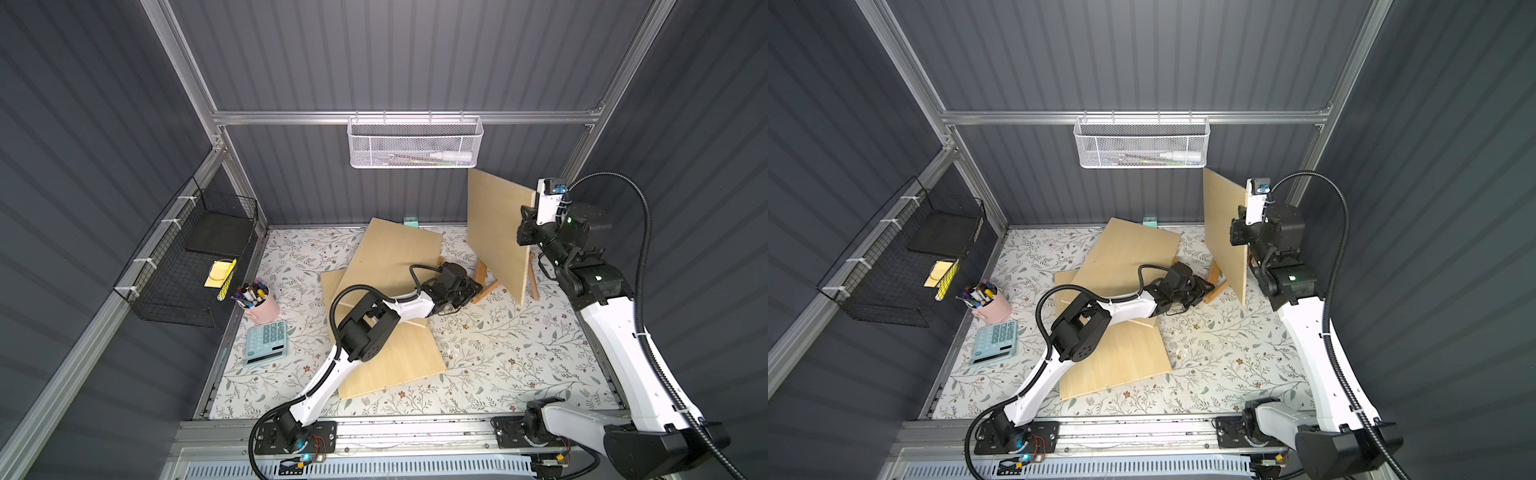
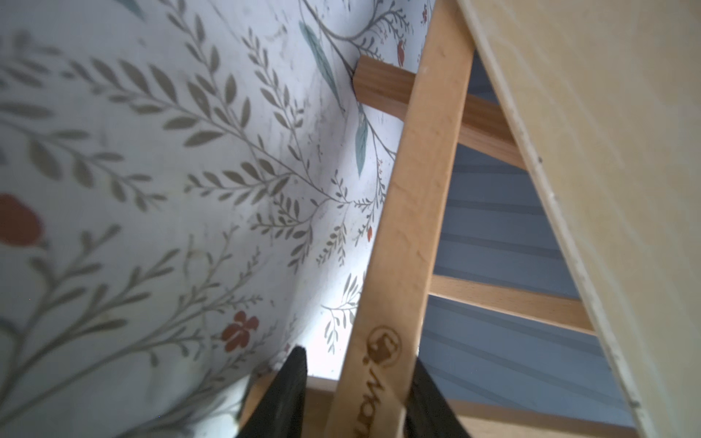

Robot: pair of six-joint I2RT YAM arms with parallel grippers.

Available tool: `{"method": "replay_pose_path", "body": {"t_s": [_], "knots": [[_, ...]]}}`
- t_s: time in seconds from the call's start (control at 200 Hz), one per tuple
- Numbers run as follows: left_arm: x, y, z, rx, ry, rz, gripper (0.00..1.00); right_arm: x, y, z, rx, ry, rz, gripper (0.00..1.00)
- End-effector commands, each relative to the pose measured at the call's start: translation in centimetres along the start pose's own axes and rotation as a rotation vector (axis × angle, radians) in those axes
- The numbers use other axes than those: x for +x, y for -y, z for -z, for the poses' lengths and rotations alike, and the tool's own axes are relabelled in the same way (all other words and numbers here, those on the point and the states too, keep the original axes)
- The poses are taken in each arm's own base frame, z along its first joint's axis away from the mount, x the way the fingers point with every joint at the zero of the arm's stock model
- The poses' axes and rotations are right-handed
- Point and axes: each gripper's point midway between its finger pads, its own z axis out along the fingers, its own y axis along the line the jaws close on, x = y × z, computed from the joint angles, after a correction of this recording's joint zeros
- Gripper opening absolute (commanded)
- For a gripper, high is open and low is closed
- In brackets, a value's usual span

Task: Assemble the easel
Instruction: Place the drawing board on the easel.

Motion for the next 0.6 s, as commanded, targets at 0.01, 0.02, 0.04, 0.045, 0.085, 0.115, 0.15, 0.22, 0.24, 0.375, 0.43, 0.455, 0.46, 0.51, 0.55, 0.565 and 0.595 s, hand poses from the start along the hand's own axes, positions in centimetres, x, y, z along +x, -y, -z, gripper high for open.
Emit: {"method": "replay_pose_path", "body": {"t_s": [0.01, 0.02, 0.04, 0.045, 0.085, 0.115, 0.15, 0.22, 0.24, 0.375, 0.43, 0.455, 0.46, 0.51, 0.55, 0.565, 0.595], "knots": [[1.2, -0.5, -0.7, -0.007, -0.037, 0.004, 0.35, -9.6, 2.4, 3.6, 0.11, 0.306, 0.031, 0.0], [1.3, -0.5, -0.8, -0.008, -0.037, 0.005, 0.34, -9.7, 2.4, 3.6, 0.11, 0.308, 0.033, 0.0], [1.3, -0.5, -0.7, -0.009, -0.038, 0.008, 0.33, -9.8, 2.4, 3.6, 0.112, 0.308, 0.036, 0.0], [1.3, -0.5, -0.7, -0.01, -0.037, 0.01, 0.33, -9.8, 2.4, 3.5, 0.112, 0.308, 0.037, 0.0], [1.5, -0.5, -0.7, -0.011, -0.038, 0.013, 0.32, -10.0, 2.6, 3.6, 0.123, 0.313, 0.034, 0.0], [1.5, -0.6, -0.7, -0.016, -0.038, 0.019, 0.29, -10.1, 2.6, 3.6, 0.124, 0.319, 0.036, 0.0], [1.6, -0.6, -0.7, -0.02, -0.038, 0.025, 0.26, -10.3, 2.6, 3.6, 0.126, 0.323, 0.043, 0.0], [1.8, -0.7, -0.6, -0.03, -0.041, 0.025, 0.25, -10.7, 2.8, 3.4, 0.135, 0.329, 0.047, 0.0], [1.9, -0.7, -0.6, -0.035, -0.04, 0.026, 0.23, -10.8, 2.8, 3.4, 0.135, 0.331, 0.05, 0.0], [2.1, -1.4, -0.4, -0.066, -0.04, 0.034, 0.18, -11.2, 2.8, 3.1, 0.142, 0.335, 0.063, 0.0], [2.3, -1.7, -0.4, -0.078, -0.043, 0.051, 0.16, -11.3, 3.1, 3.2, 0.154, 0.34, 0.061, 0.0], [2.4, -1.8, -0.4, -0.079, -0.044, 0.06, 0.15, -11.3, 3.1, 3.2, 0.157, 0.341, 0.06, 0.0], [2.4, -1.8, -0.4, -0.08, -0.044, 0.061, 0.15, -11.3, 3.1, 3.1, 0.158, 0.342, 0.061, 0.0], [2.5, -2.1, -0.3, -0.085, -0.042, 0.087, 0.13, -10.4, 3.0, 1.6, 0.162, 0.314, 0.071, 0.0], [2.8, -2.4, -0.4, -0.09, -0.046, 0.104, 0.09, -10.4, 3.1, 1.3, 0.168, 0.313, 0.072, 0.0], [2.9, -2.6, -0.4, -0.093, -0.048, 0.11, 0.07, -10.5, 3.2, 1.3, 0.171, 0.314, 0.075, 0.0], [3.1, -2.8, -0.5, -0.099, -0.05, 0.116, 0.05, -10.6, 3.2, 1.0, 0.176, 0.315, 0.077, 0.0]]}}
